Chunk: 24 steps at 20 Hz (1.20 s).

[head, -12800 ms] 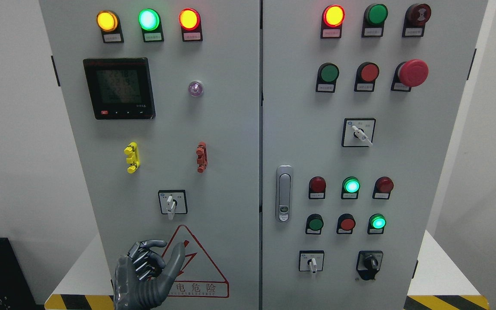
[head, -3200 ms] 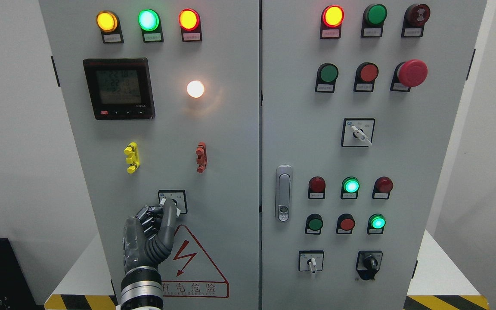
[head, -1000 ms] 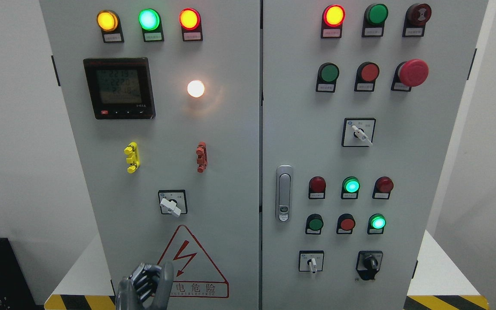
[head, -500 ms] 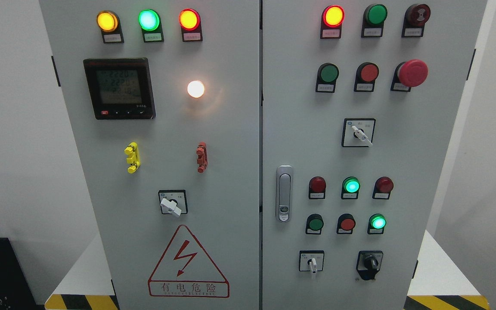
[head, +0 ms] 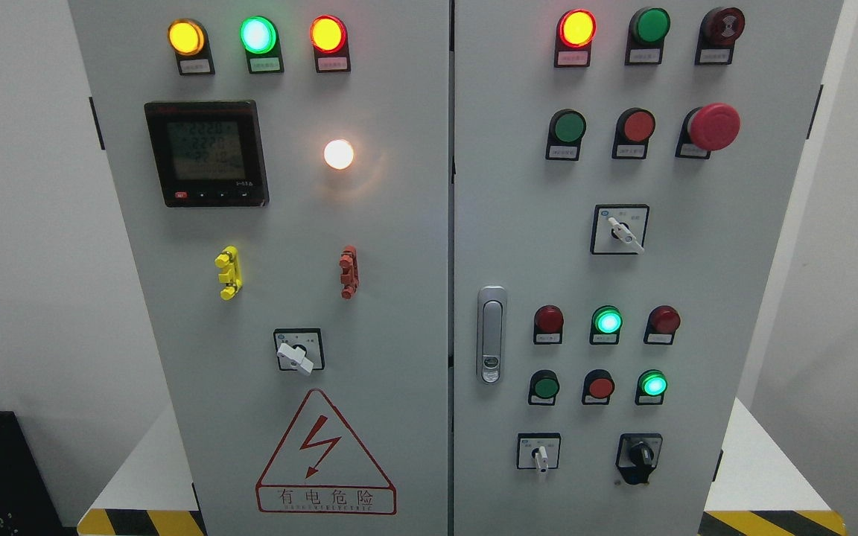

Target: Turn on light switch 1

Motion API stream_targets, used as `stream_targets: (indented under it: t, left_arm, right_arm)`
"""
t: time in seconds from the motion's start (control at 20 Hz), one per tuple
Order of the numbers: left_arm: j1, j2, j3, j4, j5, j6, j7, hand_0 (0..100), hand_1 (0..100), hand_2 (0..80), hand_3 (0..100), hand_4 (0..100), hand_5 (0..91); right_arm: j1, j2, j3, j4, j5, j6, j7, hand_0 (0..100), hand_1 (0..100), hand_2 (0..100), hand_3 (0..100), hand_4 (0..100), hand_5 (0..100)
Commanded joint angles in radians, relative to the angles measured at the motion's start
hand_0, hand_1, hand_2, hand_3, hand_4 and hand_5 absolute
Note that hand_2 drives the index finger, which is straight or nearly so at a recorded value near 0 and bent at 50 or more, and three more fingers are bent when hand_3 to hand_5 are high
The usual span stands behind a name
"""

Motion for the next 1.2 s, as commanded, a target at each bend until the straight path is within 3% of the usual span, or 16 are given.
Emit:
stream_targets:
  t: [0.0, 0.1, 0.2, 0.35, 0.7, 1.15]
  left_arm:
    - [-0.008, 0.064, 0.017, 0.541, 0.004, 0.184, -0.113, 6, 16, 0.5, 15, 27, 0.0]
    - [-0.007, 0.058, 0.011, 0.541, -0.004, 0.193, -0.124, 6, 12, 0.0, 0, 12, 0.0]
    - [-0.012, 0.044, -0.018, 0.538, -0.012, 0.214, -0.116, 6, 8, 0.0, 0, 0, 0.0]
    - [-0.038, -0.001, -0.052, 0.531, -0.018, 0.242, -0.101, 5, 0, 0.0, 0, 0, 0.0]
    - [-0.087, -0.042, -0.055, 0.532, -0.018, 0.245, -0.084, 5, 0, 0.0, 0, 0, 0.0]
    - [-0.099, -0.041, -0.054, 0.537, -0.018, 0.244, -0.084, 7, 0, 0.0, 0, 0, 0.0]
  right_arm:
    - [-0.001, 0.000, 0.000, 0.000, 0.000, 0.001, -0.001, 31, 0, 0, 0, 0, 0]
    - [-0.001, 0.000, 0.000, 0.000, 0.000, 0.001, -0.001, 31, 0, 0, 0, 0, 0]
    - [0.000, 0.000, 0.000, 0.000, 0.000, 0.001, -0.001, 31, 0, 0, 0, 0, 0]
    - [0.000, 0.000, 0.000, 0.000, 0.000, 0.001, -0.001, 31, 0, 0, 0, 0, 0]
    - [0.000, 0.000, 0.000, 0.000, 0.000, 0.001, -0.001, 31, 0, 0, 0, 0, 0]
    - [0.000, 0.000, 0.000, 0.000, 0.000, 0.001, -0.001, 31, 0, 0, 0, 0, 0]
